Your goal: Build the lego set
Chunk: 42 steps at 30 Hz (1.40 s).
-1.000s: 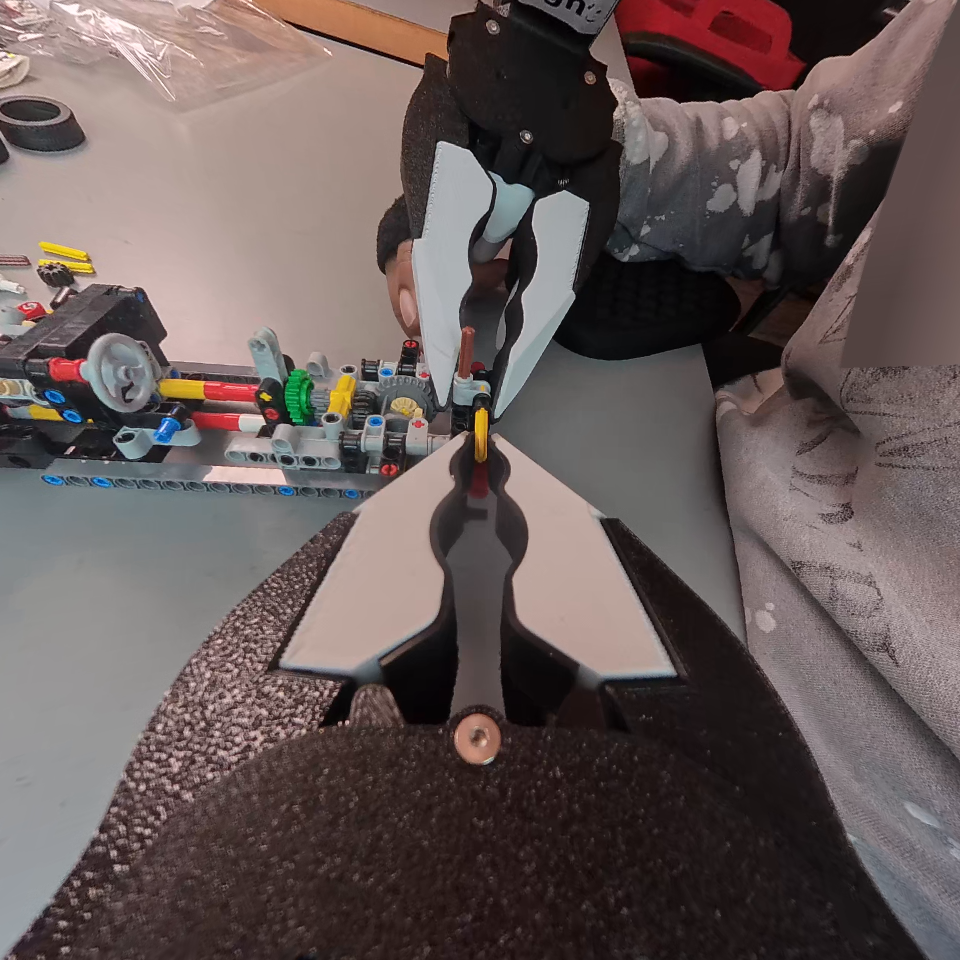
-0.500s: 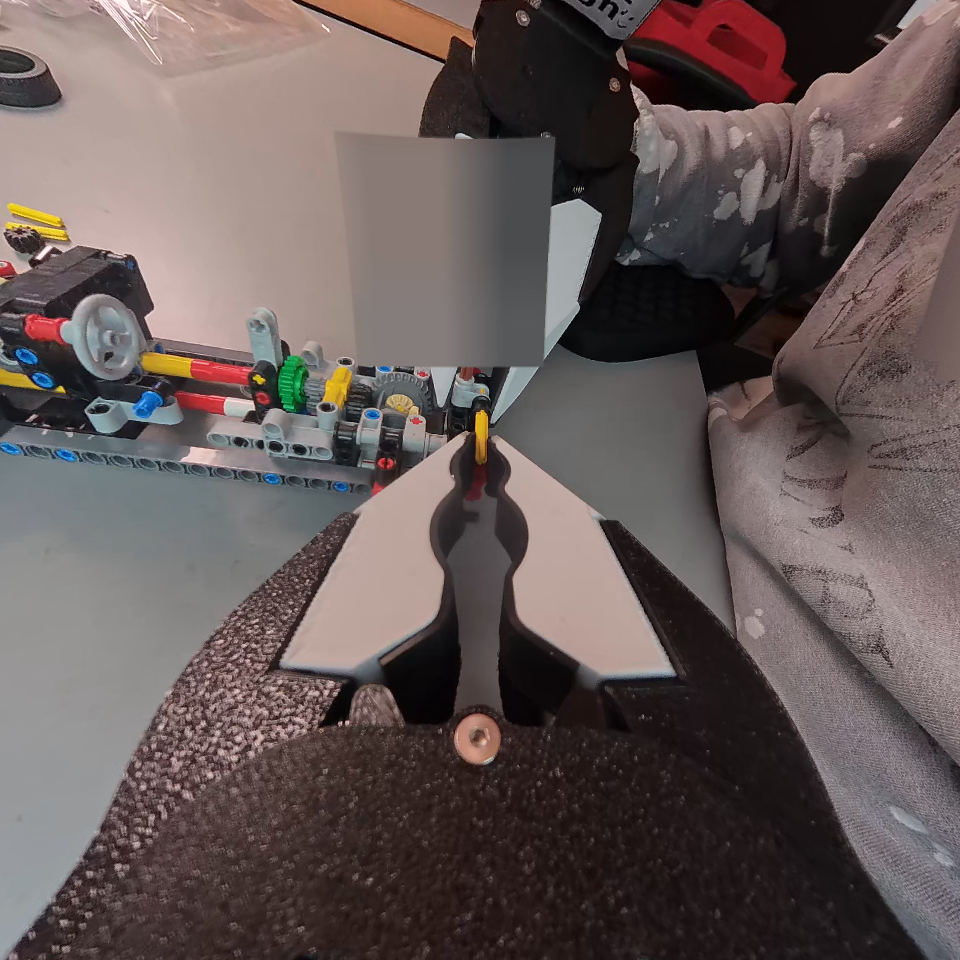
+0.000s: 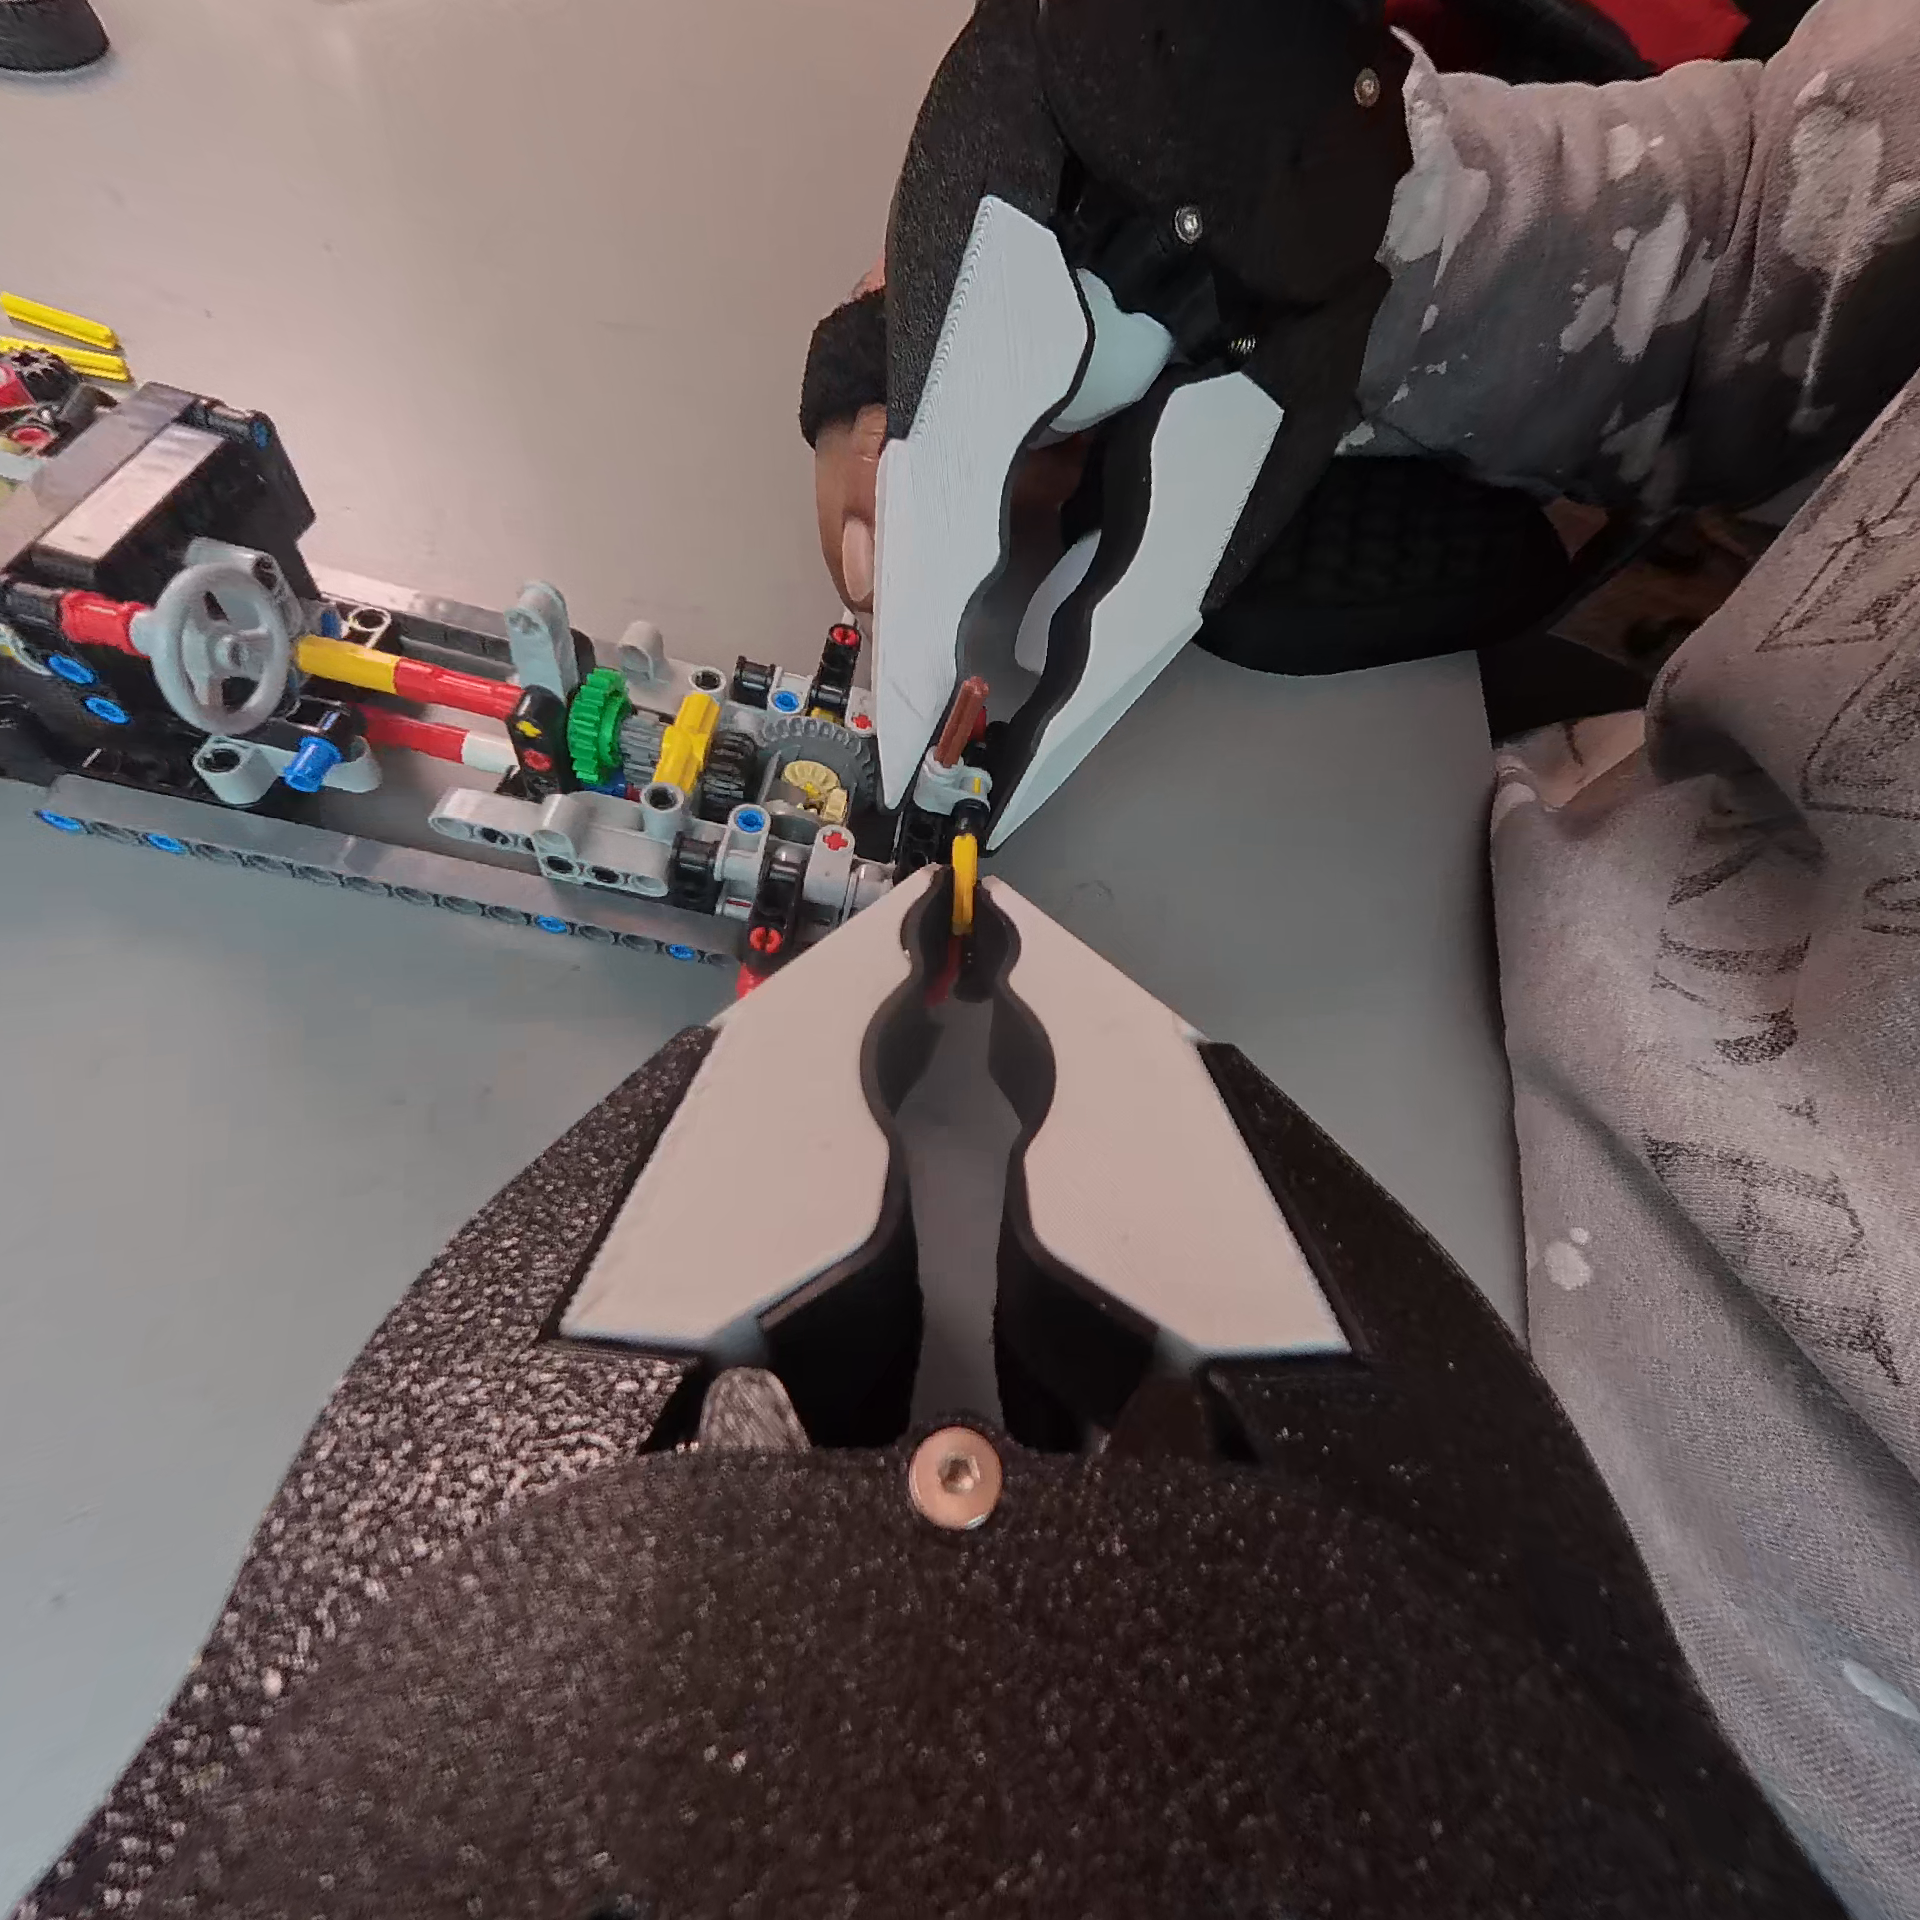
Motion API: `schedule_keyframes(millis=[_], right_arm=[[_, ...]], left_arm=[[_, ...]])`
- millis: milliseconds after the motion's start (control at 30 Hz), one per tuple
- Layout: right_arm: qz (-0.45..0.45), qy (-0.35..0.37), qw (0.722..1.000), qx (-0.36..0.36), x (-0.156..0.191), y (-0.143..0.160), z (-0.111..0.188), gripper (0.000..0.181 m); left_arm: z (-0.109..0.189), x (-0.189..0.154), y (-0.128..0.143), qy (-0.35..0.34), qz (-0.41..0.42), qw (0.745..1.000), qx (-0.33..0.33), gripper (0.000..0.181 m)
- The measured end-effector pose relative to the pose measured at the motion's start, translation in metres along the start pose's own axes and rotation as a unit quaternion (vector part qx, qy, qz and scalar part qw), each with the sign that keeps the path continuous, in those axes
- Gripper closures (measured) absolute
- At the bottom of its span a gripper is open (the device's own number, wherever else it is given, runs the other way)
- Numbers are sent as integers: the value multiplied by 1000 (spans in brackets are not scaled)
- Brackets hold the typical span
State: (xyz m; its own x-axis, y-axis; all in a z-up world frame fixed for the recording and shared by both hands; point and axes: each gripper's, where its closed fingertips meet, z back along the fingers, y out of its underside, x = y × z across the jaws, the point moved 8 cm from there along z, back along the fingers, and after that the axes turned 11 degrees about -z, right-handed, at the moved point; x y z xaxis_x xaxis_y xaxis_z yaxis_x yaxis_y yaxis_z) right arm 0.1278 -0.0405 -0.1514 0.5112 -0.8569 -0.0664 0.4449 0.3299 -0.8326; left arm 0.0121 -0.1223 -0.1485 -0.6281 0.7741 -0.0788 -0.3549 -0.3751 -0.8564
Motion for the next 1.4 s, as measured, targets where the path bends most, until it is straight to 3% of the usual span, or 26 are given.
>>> schedule_keyframes(millis=[400, 867, 1400], right_arm=[[15, 2, 1000, 12, 3, 2, -1, 171], [-5, 13, 1000, 7, -3, 4, 0, 170], [-19, -2, 1000, 9, -11, 7, 4, 170]], left_arm=[[-5, 2, 2, 30, 17, 999, 18, 181], [-10, 17, 5, 95, 207, 974, -4, 181], [-20, 26, 2, 135, 239, 962, -7, 181]])
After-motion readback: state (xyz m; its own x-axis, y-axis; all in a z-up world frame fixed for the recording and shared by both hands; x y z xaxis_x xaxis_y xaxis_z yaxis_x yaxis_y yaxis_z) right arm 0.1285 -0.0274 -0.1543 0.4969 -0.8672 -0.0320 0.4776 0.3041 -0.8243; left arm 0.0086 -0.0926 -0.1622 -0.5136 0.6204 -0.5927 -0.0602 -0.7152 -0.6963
